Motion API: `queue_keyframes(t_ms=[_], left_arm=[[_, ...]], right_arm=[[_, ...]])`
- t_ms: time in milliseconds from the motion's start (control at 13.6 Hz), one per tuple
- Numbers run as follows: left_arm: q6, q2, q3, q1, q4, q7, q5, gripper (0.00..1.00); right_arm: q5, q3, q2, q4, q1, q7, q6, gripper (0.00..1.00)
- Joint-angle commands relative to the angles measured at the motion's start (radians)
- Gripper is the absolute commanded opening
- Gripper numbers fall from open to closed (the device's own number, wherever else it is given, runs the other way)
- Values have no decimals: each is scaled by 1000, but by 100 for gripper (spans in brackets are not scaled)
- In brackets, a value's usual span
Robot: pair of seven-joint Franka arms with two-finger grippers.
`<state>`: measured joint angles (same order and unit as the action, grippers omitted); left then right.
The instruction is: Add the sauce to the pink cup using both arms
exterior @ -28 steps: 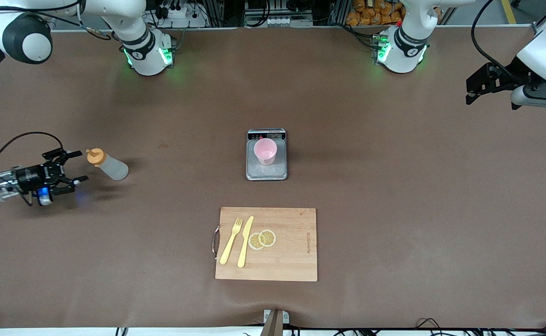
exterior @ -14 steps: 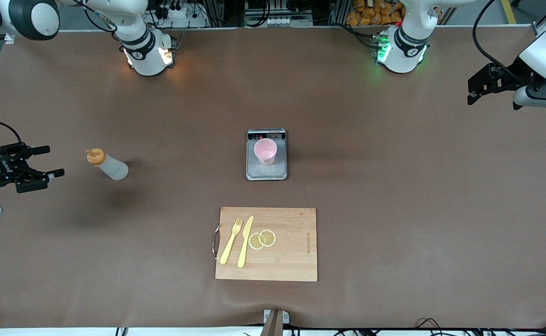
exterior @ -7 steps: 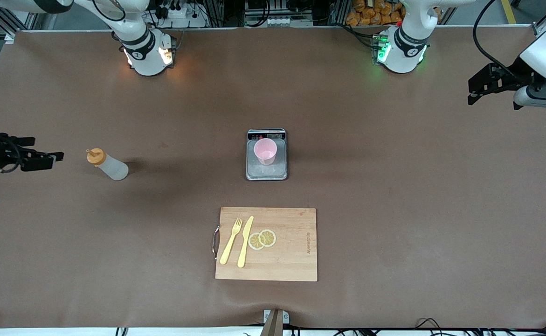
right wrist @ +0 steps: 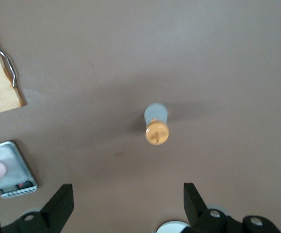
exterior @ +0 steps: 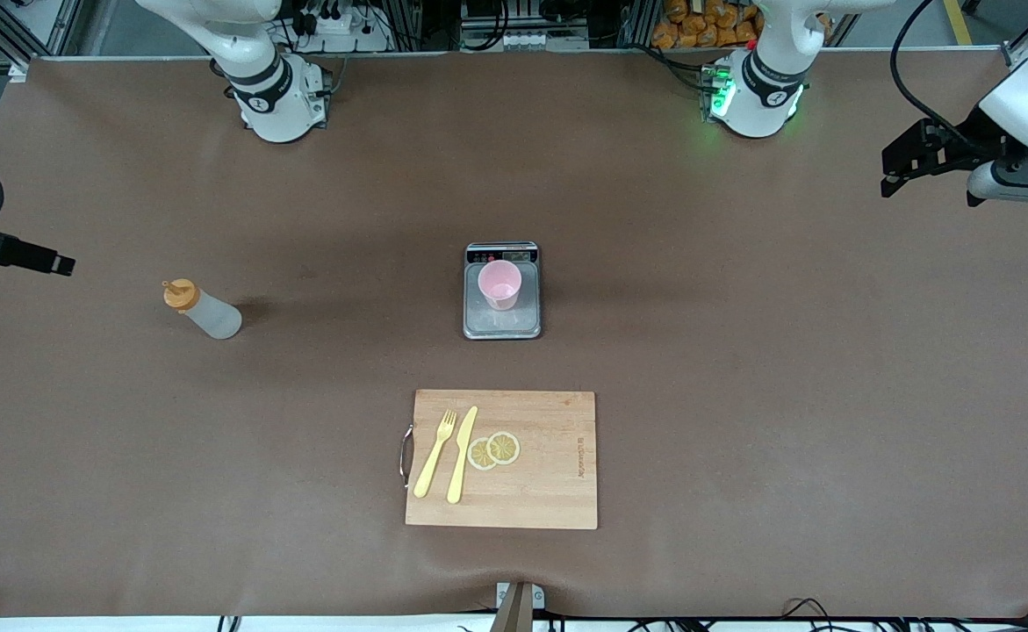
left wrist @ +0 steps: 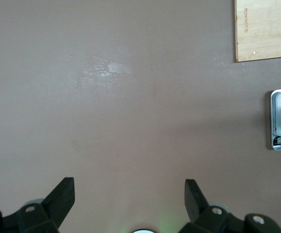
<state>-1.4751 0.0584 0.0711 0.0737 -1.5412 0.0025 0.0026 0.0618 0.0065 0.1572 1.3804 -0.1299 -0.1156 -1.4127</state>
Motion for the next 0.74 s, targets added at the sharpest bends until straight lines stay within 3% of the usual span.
queue_keyframes(t_ms=[0,294,662], left_arm=[[9,1,3,-6,12,24,13,100],[9,1,3,-6,12,24,11,100],[9,1,3,-6,12,24,10,100]], right_arm=[[-60,-2,-120,147,21,76,-98,100],[-118,41,-148,141,35,76,-133,100],[-103,43,-142,134,36,74,-143,100]])
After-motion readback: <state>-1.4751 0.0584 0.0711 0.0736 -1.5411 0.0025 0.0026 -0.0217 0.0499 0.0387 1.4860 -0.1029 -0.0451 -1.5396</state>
